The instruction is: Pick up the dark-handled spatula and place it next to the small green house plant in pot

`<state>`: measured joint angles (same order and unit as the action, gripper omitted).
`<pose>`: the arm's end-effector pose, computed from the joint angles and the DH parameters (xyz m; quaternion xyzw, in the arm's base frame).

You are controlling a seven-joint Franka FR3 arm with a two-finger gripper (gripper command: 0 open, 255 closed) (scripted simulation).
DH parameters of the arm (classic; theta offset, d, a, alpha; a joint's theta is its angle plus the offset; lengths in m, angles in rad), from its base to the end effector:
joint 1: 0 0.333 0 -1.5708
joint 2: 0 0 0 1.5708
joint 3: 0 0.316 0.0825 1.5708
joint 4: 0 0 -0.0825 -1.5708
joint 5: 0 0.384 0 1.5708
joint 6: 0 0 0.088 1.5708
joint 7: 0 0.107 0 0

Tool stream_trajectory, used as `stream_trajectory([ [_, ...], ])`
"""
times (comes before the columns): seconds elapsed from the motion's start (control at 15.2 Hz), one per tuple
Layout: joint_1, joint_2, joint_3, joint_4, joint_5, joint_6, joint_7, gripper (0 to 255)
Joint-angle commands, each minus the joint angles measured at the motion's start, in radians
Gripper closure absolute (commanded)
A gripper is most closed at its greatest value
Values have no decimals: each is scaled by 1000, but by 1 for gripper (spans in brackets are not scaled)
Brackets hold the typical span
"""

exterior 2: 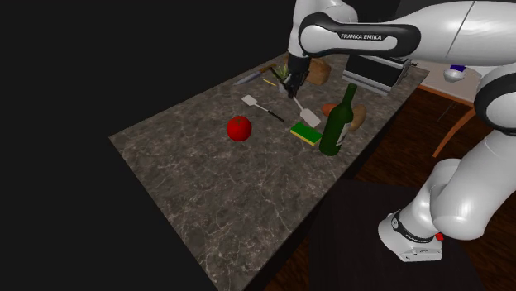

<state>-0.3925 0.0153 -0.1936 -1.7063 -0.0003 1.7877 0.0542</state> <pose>0.4787 -0.3170 0.5708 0.9487 -0.3145 0.0316 0.0103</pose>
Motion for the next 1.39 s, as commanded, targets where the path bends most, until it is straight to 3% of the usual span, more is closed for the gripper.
stream_trajectory([
  [0.0,-24,2,-23,2,4,0,-50,255],
  [0.73,-167,93,-147,110,55,-25,-321,255],
  [1.32,-321,269,-224,332,146,-94,-542,255],
])
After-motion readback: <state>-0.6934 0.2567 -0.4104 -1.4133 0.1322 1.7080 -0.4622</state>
